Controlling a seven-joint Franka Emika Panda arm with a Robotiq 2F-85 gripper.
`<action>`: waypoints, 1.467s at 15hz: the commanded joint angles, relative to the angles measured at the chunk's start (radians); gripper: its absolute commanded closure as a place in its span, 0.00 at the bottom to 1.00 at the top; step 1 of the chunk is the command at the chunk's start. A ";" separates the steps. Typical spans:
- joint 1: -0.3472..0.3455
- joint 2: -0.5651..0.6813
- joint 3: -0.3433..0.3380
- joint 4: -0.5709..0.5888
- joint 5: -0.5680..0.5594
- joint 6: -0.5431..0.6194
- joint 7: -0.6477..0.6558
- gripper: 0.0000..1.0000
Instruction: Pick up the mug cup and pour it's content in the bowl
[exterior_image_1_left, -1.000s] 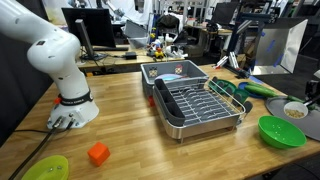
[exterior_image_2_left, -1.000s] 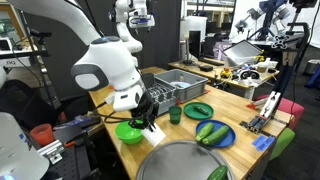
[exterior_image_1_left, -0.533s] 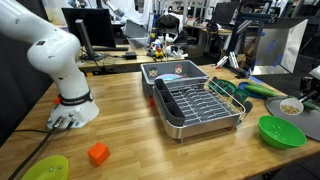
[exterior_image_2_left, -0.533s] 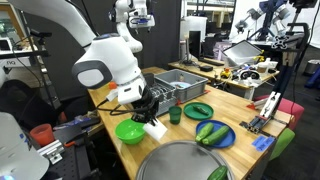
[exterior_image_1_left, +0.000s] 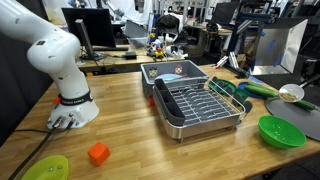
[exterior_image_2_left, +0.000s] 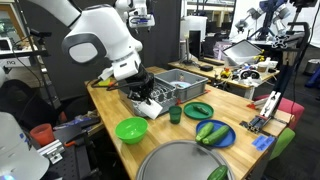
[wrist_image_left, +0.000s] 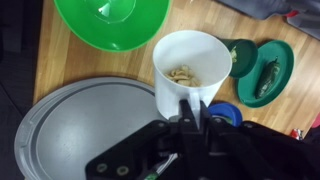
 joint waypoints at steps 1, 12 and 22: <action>-0.033 -0.072 0.036 0.001 -0.060 -0.145 0.009 0.98; -0.040 -0.111 0.107 0.000 -0.235 -0.336 0.168 0.91; -0.066 -0.116 0.135 0.002 -0.286 -0.374 0.215 0.98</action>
